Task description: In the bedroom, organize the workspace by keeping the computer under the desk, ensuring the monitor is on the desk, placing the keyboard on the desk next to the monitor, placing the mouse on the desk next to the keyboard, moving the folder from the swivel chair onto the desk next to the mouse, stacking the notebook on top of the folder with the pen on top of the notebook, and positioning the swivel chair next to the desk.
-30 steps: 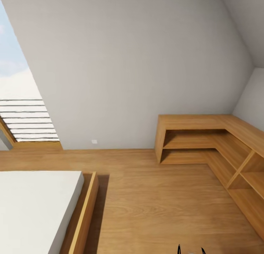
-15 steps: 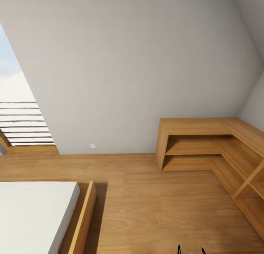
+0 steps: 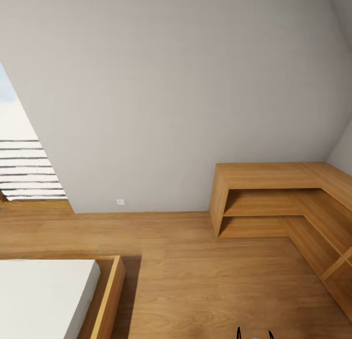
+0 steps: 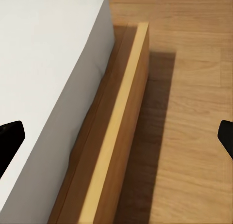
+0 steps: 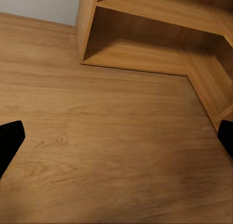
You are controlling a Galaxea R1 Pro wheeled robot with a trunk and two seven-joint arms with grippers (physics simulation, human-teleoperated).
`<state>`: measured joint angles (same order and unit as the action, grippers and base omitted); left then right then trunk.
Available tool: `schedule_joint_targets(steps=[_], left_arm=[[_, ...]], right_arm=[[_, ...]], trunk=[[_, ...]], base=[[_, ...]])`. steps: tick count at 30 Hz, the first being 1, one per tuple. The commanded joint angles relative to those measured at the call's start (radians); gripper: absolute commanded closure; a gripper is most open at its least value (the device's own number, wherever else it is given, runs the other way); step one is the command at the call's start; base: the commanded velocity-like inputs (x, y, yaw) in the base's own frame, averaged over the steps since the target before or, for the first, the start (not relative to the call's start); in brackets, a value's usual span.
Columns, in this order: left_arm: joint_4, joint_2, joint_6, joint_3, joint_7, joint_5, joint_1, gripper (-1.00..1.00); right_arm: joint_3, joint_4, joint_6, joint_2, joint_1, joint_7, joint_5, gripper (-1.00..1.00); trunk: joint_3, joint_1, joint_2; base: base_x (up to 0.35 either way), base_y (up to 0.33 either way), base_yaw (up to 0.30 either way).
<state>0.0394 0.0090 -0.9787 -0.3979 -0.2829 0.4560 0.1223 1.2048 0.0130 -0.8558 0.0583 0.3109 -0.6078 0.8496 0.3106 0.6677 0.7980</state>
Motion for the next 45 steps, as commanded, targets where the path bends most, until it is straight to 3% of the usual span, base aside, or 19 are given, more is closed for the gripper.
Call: schedule_joint_targets(steps=[1, 45], left_arm=[[0.0, 0.0, -0.002, -0.009, -0.005, 0.004, 0.0, -1.0], [0.0, 0.0, -0.001, -0.01, -0.004, 0.004, 0.0, -1.0]], right_arm=[[0.008, 0.001, 0.0, 0.001, 0.001, -0.007, 0.002, -1.0], [0.009, 0.002, 0.0, 0.0, 0.001, -0.007, 0.002, -1.0]], trunk=[[0.001, 0.001, 0.001], [0.001, 0.001, 0.001]], base=[[0.322, 0.0, 0.0], [0.321, -0.031, 0.0]])
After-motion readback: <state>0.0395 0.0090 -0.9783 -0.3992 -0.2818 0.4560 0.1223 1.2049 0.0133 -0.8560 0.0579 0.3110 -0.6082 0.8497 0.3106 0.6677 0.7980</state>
